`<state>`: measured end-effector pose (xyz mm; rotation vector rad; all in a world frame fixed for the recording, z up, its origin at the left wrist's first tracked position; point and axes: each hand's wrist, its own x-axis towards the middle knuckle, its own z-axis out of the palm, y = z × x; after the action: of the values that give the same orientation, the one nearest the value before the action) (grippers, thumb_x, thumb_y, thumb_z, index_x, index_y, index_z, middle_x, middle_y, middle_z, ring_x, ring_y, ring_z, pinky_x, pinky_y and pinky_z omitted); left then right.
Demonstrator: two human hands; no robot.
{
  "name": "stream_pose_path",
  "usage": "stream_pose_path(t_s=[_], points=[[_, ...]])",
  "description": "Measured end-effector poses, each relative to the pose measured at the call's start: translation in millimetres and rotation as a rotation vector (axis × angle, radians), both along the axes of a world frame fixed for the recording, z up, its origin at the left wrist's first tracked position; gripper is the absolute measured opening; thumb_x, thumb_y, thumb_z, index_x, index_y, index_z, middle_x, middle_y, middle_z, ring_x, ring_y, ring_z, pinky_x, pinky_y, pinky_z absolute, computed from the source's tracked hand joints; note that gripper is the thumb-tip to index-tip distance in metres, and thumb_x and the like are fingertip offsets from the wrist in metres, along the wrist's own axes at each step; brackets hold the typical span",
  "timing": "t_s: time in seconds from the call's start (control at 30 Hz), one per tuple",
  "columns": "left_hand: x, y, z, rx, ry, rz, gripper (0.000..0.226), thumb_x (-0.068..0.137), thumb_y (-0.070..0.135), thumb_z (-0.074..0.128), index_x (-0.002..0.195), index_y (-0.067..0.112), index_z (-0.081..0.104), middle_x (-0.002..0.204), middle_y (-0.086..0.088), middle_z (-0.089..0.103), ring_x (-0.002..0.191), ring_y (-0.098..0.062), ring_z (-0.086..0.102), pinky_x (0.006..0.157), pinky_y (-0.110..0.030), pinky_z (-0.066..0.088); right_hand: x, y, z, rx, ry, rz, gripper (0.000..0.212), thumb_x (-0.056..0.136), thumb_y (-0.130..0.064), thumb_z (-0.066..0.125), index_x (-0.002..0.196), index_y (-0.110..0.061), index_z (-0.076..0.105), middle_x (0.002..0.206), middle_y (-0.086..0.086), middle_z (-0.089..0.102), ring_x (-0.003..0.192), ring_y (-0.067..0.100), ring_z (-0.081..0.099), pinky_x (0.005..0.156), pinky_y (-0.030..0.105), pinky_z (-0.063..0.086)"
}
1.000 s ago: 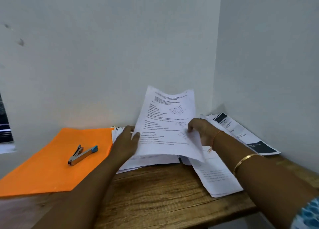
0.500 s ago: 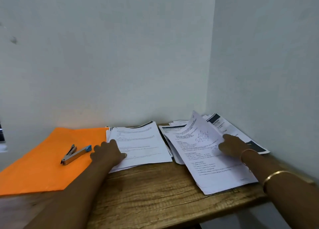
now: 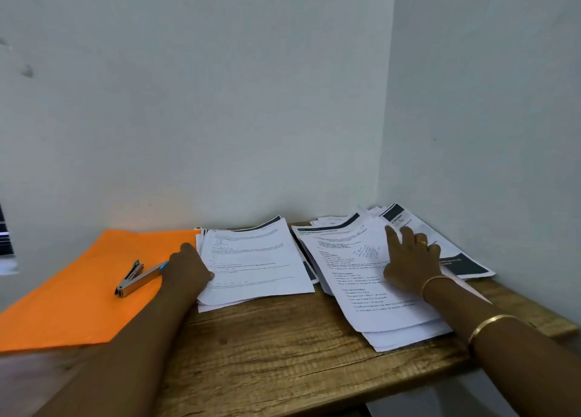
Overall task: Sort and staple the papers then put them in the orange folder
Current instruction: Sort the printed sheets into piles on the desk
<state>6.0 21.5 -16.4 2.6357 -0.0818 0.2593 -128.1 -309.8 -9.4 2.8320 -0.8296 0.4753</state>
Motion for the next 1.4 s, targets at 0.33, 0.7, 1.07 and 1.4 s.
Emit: stream_pose_path(t_s=[0.33, 0.7, 1.07, 1.4], points=[[-3.6, 7.2, 12.5, -0.246, -0.284, 0.027, 0.011, 0.091, 0.002, 0.046, 0.081, 0.002, 0.040, 0.071, -0.005, 0.041, 0.064, -0.023, 0.039, 0.050, -0.032, 0.021, 34.4, 66.1, 17.3, 0.270, -0.290, 0.422, 0.051, 0.086, -0.013, 0.049, 0.136, -0.017, 0.041, 0.134, 0.009, 0.049, 0.123, 0.029, 0.042, 0.099, 0.038, 0.035], [-19.4, -18.9, 24.3, -0.694, -0.160, 0.011, 0.027, 0.099, 0.011, 0.037, 0.122, -0.003, 0.042, 0.123, -0.020, 0.052, 0.105, -0.033, 0.051, 0.073, -0.032, 0.035, 60.8, 111.0, 43.9, 1.718, -0.352, 0.486, 0.039, 0.098, -0.044, 0.043, 0.125, -0.017, 0.045, 0.115, 0.014, 0.053, 0.098, 0.033, 0.059, 0.082, 0.040, 0.052], [-63.1, -75.9, 14.7, -0.462, 0.118, -0.398, 0.037, 0.092, 0.023, 0.057, 0.125, 0.014, 0.045, 0.100, 0.000, 0.064, 0.095, -0.019, 0.062, 0.084, -0.034, 0.052, 8.9, 18.2, 55.2, 1.299, -0.443, 0.135, 0.007, 0.087, 0.000, 0.046, 0.086, -0.007, 0.050, 0.081, 0.009, 0.048, 0.066, 0.018, 0.049, 0.046, 0.022, 0.048], [-118.2, -128.9, 16.8, -0.411, 0.317, -0.495, 0.039, 0.090, 0.027, 0.060, 0.122, 0.014, 0.042, 0.099, 0.005, 0.062, 0.071, -0.010, 0.061, 0.067, -0.025, 0.054, -43.7, -36.4, 32.7, 0.773, -0.065, -0.012, 0.011, 0.084, -0.016, 0.048, 0.078, -0.006, 0.046, 0.083, 0.007, 0.046, 0.072, 0.018, 0.045, 0.058, 0.018, 0.035]])
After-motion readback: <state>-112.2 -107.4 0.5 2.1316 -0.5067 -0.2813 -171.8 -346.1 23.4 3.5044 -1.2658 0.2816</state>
